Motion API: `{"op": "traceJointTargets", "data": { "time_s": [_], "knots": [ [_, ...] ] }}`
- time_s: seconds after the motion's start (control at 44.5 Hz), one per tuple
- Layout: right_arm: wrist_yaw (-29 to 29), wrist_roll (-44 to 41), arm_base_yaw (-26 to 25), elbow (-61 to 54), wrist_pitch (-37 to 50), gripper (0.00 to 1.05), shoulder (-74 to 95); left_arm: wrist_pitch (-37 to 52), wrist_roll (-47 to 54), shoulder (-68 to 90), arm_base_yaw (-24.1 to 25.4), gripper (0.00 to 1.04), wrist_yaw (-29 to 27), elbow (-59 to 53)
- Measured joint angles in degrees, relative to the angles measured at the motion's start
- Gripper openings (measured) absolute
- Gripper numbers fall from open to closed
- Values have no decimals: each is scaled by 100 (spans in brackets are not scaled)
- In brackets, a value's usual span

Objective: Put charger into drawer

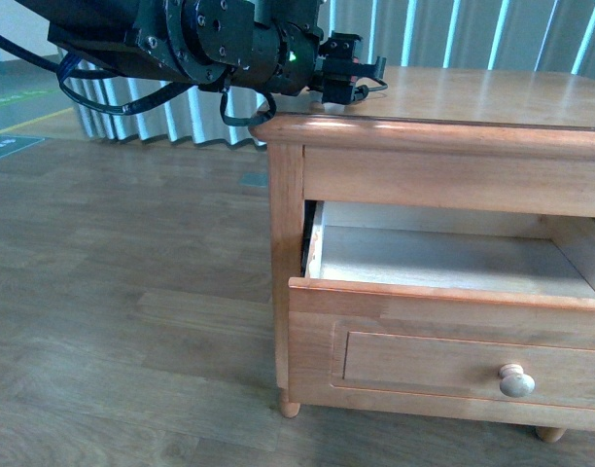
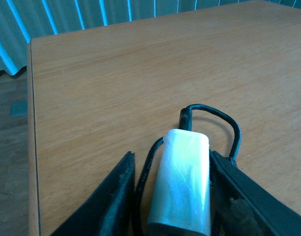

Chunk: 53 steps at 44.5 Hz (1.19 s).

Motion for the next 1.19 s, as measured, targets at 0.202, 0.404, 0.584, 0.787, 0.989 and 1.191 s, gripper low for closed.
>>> {"op": "traceJointTargets", "data": {
  "time_s": [0.202, 0.404, 0.584, 0.787, 0.989, 1.191],
  "knots": [
    [0, 0, 0, 0, 0, 96, 0, 243, -76, -70, -42, 25, 7, -181],
    [0, -2, 0, 0, 0, 96, 0, 538, -83, -435, -238, 25, 181, -765],
    [0, 0, 0, 0, 0, 96, 0, 855, -72, -905, -533, 25, 422, -1318],
    [0, -2, 0, 0, 0, 96, 0, 1152, -59, -1309, -855, 25, 492, -1801],
    [0, 0, 0, 0, 0, 96, 0, 1327, -59, -1587, -1141, 25, 695, -2321],
    [0, 0, 0, 0, 0, 96, 0, 1373, -42, -1827, -1366, 25, 704, -2785]
  ]
}}
